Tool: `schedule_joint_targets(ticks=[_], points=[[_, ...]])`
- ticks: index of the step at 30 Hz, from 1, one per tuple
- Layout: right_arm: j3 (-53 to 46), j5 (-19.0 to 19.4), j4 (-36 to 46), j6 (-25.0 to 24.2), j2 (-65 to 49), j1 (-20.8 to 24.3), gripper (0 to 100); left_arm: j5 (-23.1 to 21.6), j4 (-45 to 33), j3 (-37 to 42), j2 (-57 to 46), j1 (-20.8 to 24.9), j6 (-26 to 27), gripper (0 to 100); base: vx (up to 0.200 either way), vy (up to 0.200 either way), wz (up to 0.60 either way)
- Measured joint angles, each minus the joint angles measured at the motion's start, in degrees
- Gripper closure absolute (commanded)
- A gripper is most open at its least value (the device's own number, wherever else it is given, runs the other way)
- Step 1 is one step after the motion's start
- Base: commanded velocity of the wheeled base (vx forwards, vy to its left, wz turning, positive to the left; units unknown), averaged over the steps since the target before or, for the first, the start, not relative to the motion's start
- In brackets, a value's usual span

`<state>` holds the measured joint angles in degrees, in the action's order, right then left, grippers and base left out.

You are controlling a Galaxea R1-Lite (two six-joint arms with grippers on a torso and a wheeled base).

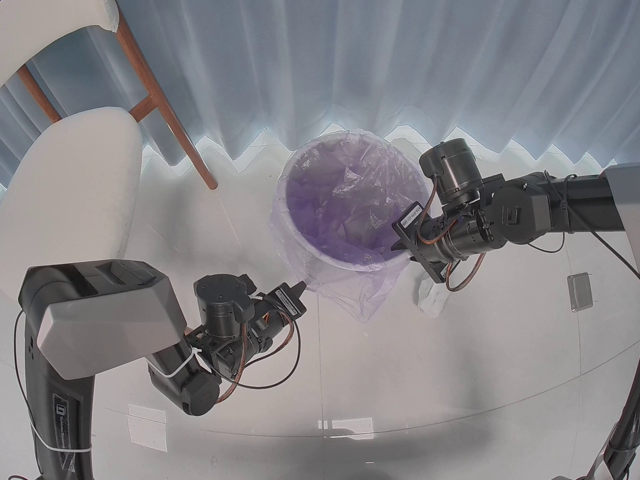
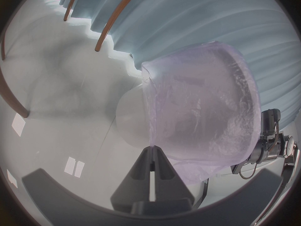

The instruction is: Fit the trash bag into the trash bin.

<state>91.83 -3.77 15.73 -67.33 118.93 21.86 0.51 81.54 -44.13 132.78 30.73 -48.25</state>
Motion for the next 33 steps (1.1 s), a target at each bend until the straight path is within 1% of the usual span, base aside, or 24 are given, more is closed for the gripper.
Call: schedule_joint_targets(ticks=[8,22,23,28,31,33], points=[[0.1,0.1,-0.1,-0.1,0.0,0.2,100,0.4,0.3,2.1,0.6,-0.9,0.0,100,0.000,0.000,0.00],[-0.5,0.7,0.1,-0.1,-0.8,-0.1,100,1.0,0.5,2.3,3.1,-2.9,0.1,100,0.000,0.000,0.00],[-0.6,0.7,0.1,-0.1,-0.8,-0.1,100,1.2,0.3,2.4,3.1,-3.0,0.2,0,0.000,0.000,0.00],[-1.1,0.7,0.6,0.1,-1.0,-0.1,100,1.4,-0.4,4.4,1.6,-3.1,0.2,0,0.000,0.000,0.00],[-1.5,0.8,0.9,0.7,-1.2,-0.2,100,1.2,-0.4,7.3,-1.2,-3.0,0.3,0,0.000,0.000,0.00],[-2.0,1.4,1.0,2.1,-1.4,-0.6,100,1.1,-0.3,10.1,-3.3,-2.7,0.4,0,0.000,0.000,0.00]])
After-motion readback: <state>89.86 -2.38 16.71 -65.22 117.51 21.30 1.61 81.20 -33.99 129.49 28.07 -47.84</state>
